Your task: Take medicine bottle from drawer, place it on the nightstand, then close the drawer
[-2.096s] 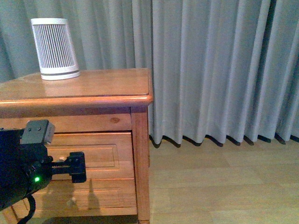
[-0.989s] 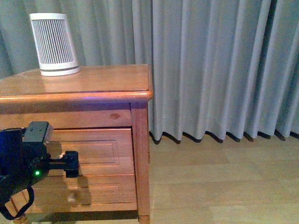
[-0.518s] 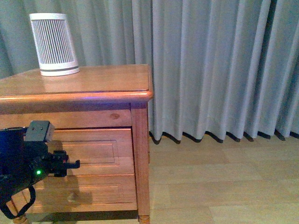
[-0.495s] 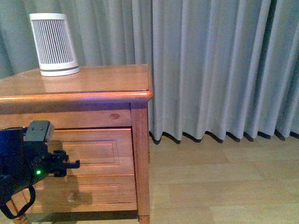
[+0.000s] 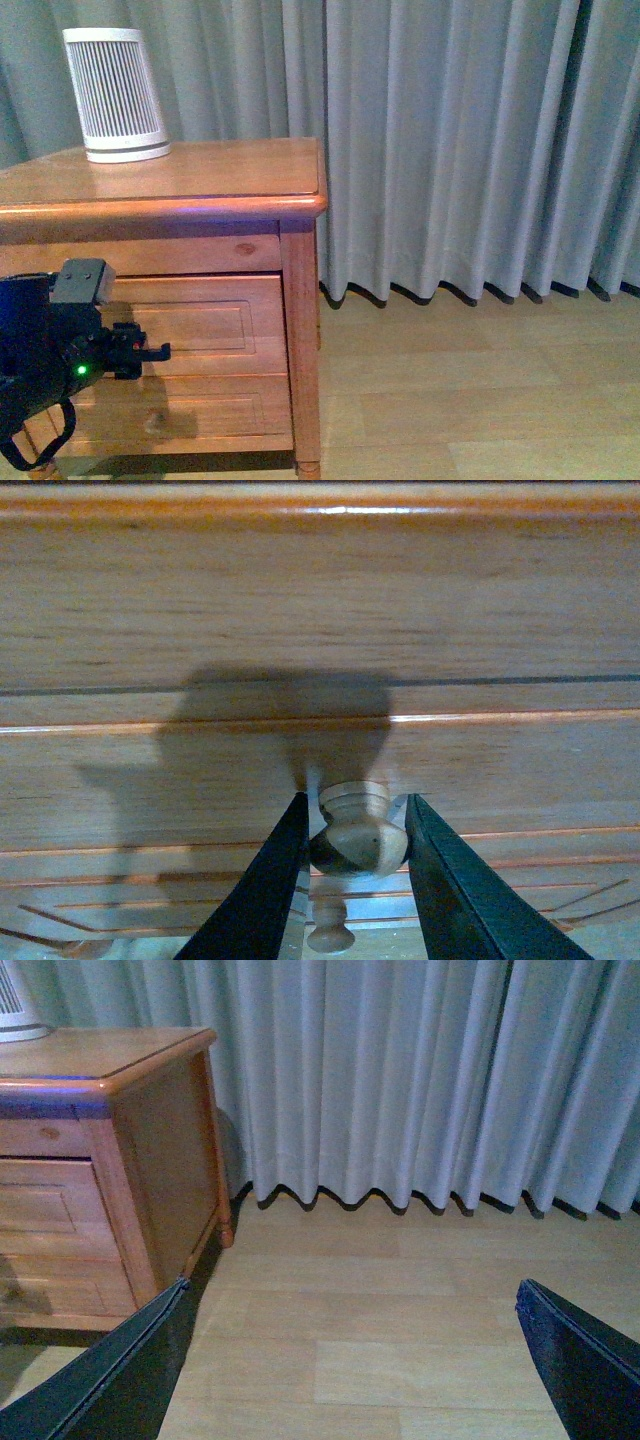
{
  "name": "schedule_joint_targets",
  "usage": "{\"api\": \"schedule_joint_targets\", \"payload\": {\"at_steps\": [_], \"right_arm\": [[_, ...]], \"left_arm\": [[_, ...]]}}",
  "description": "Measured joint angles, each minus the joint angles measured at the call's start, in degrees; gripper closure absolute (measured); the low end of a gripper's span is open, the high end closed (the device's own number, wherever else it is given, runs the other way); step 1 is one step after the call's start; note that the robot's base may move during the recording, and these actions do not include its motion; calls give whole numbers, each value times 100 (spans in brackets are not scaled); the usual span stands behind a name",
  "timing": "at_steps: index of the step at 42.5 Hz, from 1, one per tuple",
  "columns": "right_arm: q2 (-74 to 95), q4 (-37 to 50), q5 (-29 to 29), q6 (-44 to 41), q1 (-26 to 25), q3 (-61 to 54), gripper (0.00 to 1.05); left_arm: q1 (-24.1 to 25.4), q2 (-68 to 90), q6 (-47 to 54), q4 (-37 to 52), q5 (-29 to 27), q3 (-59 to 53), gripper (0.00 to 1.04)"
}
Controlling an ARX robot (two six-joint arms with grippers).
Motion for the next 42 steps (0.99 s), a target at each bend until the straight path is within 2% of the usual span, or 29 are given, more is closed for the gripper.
{"api": "schedule_joint_targets", "payload": {"at_steps": [5, 24, 42], "right_arm": [[0, 0, 0, 2, 0, 0, 7], [0, 0, 0, 2, 0, 0, 7], [0, 0, 0, 0, 0, 0, 7]], "left_arm": [[0, -201, -173, 144, 9, -358, 80], [271, -1453, -120, 1364, 514, -3193, 80], [498, -1932, -98, 1510, 741, -4035, 80]]}}
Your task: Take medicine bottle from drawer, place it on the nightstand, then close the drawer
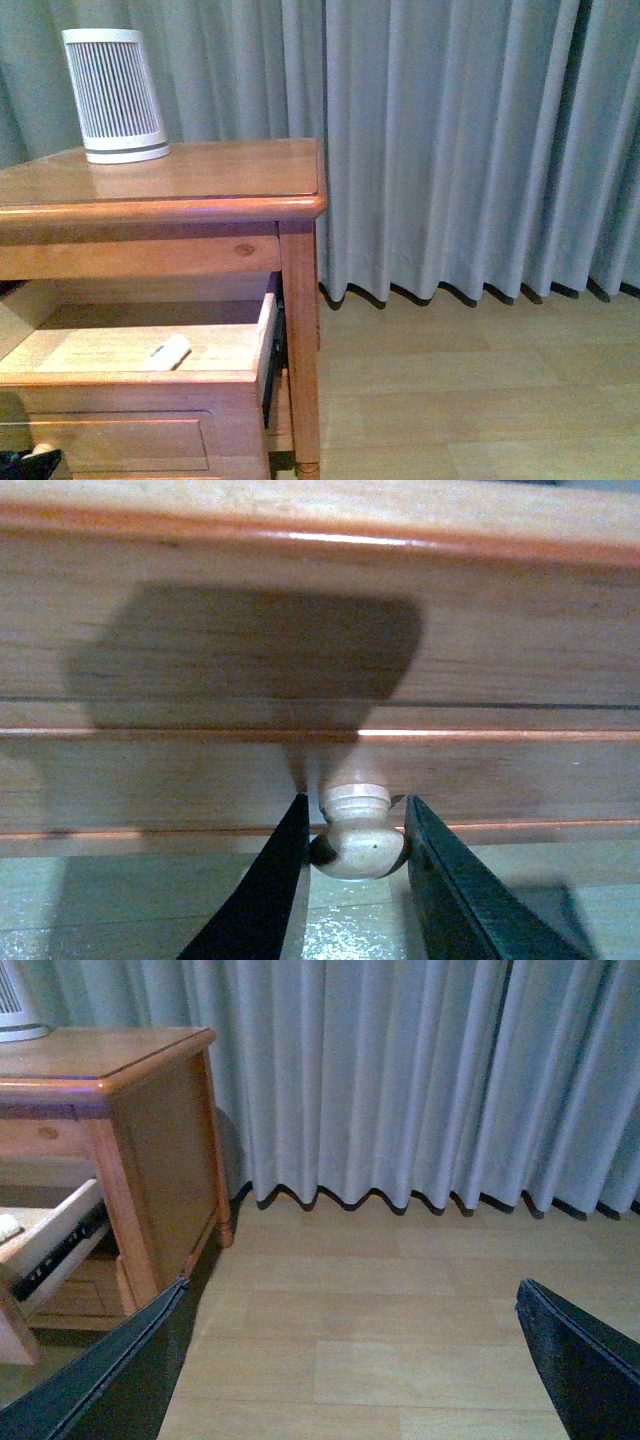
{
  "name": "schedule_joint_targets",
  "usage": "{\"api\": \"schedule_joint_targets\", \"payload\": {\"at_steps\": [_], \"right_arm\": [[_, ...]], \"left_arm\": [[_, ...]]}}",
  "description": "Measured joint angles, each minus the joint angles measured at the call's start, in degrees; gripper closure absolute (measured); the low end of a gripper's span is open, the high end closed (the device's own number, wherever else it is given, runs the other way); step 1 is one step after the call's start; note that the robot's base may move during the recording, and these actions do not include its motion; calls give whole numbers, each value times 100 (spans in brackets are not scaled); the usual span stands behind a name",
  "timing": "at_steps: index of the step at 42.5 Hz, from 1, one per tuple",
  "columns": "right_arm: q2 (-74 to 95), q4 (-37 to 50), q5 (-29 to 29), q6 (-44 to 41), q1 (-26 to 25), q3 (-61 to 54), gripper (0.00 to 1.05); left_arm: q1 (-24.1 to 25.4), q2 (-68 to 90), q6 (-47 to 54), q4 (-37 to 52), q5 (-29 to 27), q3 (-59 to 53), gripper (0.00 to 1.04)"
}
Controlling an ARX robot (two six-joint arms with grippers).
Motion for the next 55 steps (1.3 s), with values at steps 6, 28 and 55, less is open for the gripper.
{"api": "schedule_joint_targets", "payload": {"at_steps": [6, 28, 55], "right_arm": [[0, 0, 0, 0, 0, 0, 7], [0, 0, 0, 2, 0, 0, 7], [0, 0, 0, 2, 0, 0, 7]], "left_arm": [[44, -52, 2, 70, 24, -168, 80], [151, -284, 66, 105, -22, -315, 49], [509, -1259, 87, -212, -59, -542, 7]]}}
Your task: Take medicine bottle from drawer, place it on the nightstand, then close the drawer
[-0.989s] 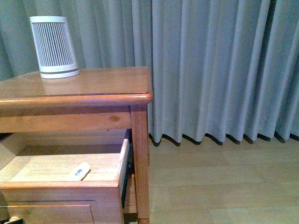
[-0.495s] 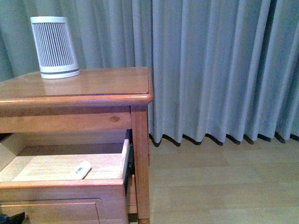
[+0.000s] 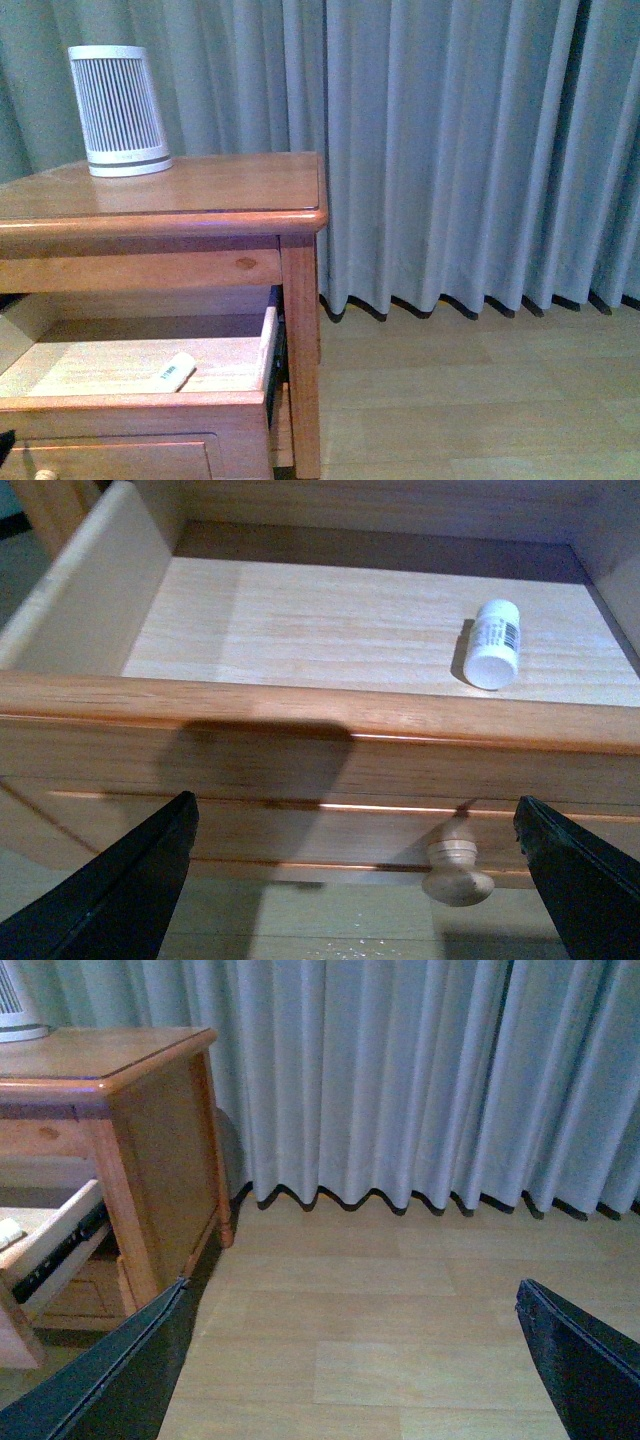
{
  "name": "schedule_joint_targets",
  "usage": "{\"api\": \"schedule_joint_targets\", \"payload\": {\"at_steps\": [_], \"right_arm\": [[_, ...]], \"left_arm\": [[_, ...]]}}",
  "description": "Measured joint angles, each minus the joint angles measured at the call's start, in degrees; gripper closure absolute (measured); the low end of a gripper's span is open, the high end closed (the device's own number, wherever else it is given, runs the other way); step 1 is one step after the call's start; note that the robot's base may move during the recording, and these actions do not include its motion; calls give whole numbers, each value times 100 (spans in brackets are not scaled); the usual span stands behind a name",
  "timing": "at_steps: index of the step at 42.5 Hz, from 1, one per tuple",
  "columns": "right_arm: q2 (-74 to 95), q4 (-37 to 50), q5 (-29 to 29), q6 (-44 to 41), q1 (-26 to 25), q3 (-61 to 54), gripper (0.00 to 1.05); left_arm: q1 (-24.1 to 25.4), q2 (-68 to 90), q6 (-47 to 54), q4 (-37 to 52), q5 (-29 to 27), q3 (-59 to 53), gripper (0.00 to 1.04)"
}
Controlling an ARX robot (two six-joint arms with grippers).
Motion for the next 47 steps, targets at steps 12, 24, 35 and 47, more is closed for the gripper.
{"api": "schedule_joint_targets", "payload": {"at_steps": [12, 24, 35, 47], "right_arm": [[0, 0, 0, 0, 0, 0, 7], [0, 0, 0, 0, 0, 0, 7], [0, 0, 0, 0, 0, 0, 7], [0, 0, 0, 0, 0, 0, 7]], "left_arm": [[612, -2647, -26, -1735, 592, -531, 7], [979, -5716, -98, -4352, 1213, -531, 7], [997, -6478, -136, -4924, 1270, -531, 7], [372, -7049, -151, -3720, 94, -1300, 46]]}}
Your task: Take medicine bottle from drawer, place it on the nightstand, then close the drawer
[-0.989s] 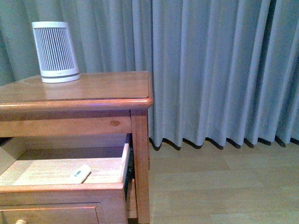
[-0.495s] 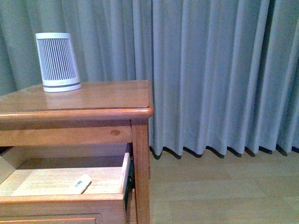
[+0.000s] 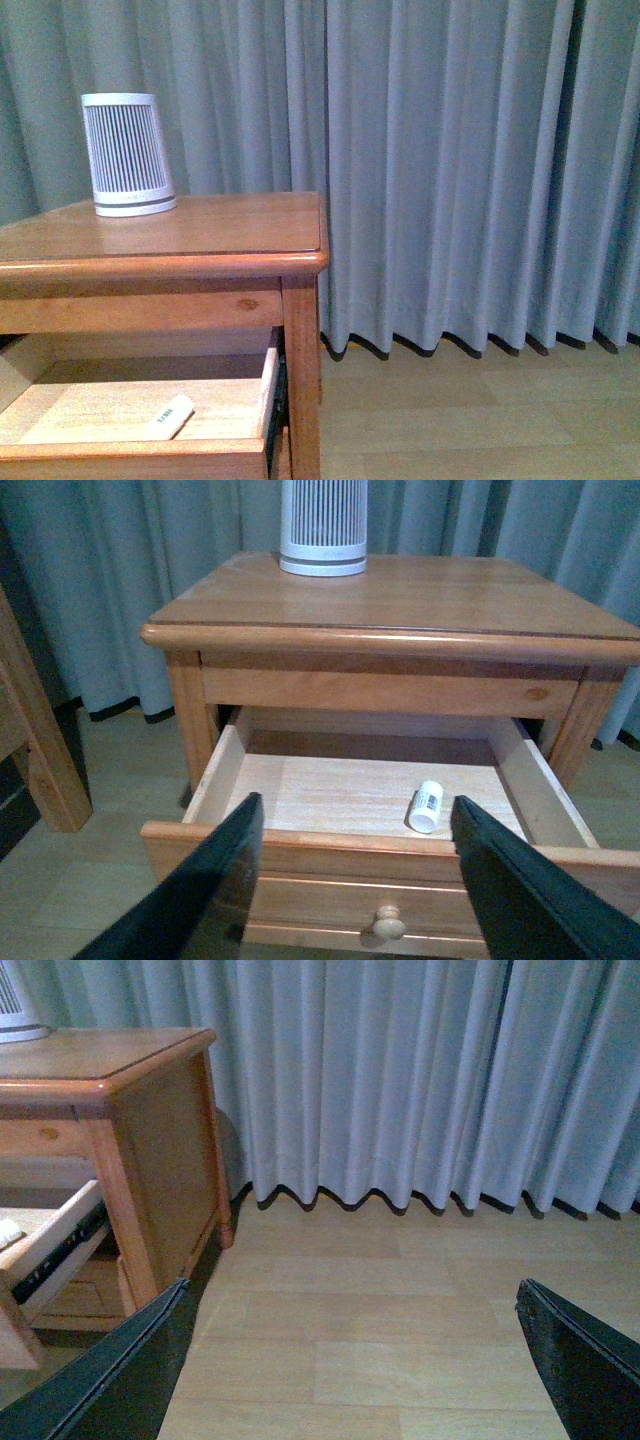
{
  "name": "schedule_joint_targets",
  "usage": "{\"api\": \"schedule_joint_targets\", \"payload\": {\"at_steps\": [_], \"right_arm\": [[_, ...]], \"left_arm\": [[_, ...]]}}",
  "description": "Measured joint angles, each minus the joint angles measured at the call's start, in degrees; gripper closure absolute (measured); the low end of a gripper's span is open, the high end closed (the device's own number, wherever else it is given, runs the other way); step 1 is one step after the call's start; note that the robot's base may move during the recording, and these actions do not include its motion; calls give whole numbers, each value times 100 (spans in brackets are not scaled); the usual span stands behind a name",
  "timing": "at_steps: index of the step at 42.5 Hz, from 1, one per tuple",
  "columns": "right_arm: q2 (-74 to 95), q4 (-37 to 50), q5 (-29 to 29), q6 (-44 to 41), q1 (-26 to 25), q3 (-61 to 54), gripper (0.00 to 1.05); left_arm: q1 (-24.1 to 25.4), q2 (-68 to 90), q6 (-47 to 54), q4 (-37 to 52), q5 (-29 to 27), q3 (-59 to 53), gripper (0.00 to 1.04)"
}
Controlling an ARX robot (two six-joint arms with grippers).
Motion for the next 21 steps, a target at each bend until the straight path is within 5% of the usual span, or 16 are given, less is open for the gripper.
{"api": "schedule_joint_targets", "payload": {"at_steps": [12, 21], "right_arm": [[0, 0, 0, 0, 0, 0, 7], [0, 0, 2, 0, 0, 0, 7]], "left_arm": [[-667, -868, -11, -435, -649, -431, 102], [-1410, -1473, -9, -852, -1379, -605, 101]]}}
